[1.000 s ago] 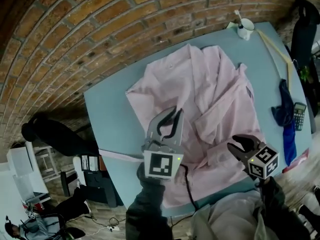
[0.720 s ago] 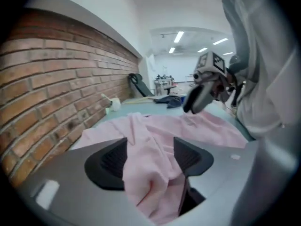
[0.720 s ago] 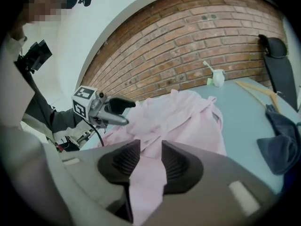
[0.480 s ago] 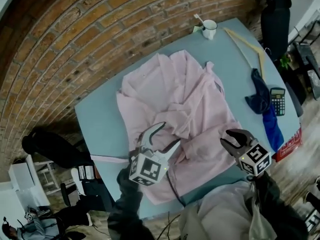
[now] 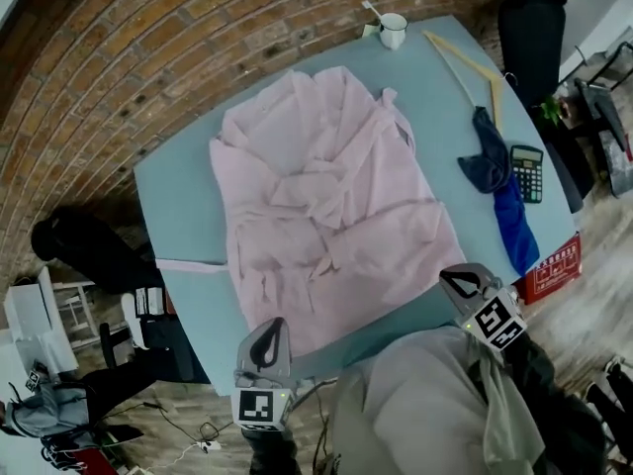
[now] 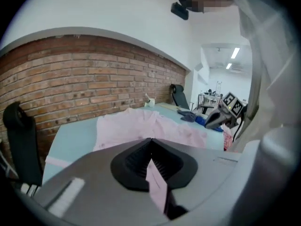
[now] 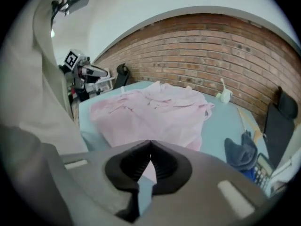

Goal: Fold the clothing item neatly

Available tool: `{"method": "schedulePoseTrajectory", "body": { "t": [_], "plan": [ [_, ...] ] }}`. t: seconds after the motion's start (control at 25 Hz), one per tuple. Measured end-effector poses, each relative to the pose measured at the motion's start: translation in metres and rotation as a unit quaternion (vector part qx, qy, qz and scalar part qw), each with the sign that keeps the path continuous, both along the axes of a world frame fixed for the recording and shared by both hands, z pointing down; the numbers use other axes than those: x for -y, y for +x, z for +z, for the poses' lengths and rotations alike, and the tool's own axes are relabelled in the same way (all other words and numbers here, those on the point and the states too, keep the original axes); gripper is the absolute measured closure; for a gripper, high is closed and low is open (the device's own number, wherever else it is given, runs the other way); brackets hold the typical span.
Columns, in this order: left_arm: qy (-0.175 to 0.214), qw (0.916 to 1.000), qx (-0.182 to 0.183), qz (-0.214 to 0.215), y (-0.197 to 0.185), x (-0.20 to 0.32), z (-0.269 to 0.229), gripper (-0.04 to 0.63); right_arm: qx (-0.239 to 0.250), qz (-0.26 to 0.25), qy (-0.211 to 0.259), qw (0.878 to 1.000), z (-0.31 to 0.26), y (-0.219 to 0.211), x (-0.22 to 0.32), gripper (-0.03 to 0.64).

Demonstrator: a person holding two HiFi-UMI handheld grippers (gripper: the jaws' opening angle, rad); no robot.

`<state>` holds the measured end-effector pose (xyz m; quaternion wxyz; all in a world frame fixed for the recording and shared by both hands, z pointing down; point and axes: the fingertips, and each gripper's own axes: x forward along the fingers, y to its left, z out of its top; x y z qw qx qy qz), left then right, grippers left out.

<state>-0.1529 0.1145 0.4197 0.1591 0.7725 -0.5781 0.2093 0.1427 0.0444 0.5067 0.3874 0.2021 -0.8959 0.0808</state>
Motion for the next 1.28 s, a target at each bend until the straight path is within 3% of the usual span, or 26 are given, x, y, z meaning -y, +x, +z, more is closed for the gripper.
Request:
{"method": "schedulePoseTrajectory", "body": {
  "t": [0.16,0.36,0.4,0.52,0.72,0.8,0.88,1.04,1.2,1.28],
  "plan": [
    [-0.068,0.9967,0.032,-0.03,0.024,-0.073,0.068,0.588,-0.118,-0.132,0.054,0.983,0.029,0.03,-0.026,0.614],
    [-0.1,0.9819,0.153,-0.049,0.025,-0.119,0.121,0.588,-0.158,-0.178,0.149,0.96,0.053,0.044,-0.026,0.608],
    [-0.108,0.9791,0.166,-0.048,0.024,-0.123,0.128,0.564,-0.153,-0.173,0.155,0.961,0.055,0.044,-0.026,0.583],
    [-0.121,0.9727,0.196,-0.031,0.022,-0.134,0.149,0.386,-0.144,-0.159,0.122,0.969,0.071,0.046,-0.029,0.436],
    [-0.111,0.9476,0.298,0.032,0.005,-0.14,0.172,0.314,-0.176,-0.21,0.16,0.948,0.095,0.042,-0.032,0.371],
    [-0.095,0.9504,0.292,0.05,0.0,-0.137,0.171,0.266,-0.188,-0.227,0.17,0.94,0.101,0.041,-0.03,0.371],
    [-0.087,0.9554,0.278,0.053,-0.009,-0.13,0.168,0.175,-0.198,-0.246,0.177,0.932,0.102,0.041,-0.03,0.371],
    [-0.085,0.9618,0.249,0.078,-0.018,-0.121,0.172,0.16,-0.213,-0.262,0.198,0.92,0.102,0.041,-0.024,0.371],
    [-0.073,0.9558,0.247,0.142,-0.018,-0.12,0.177,0.16,-0.223,-0.273,0.171,0.92,0.104,0.036,-0.019,0.38],
    [-0.063,0.9527,0.255,0.154,-0.019,-0.116,0.175,0.163,-0.238,-0.276,0.192,0.911,0.103,0.035,-0.012,0.388]
  ]
}}
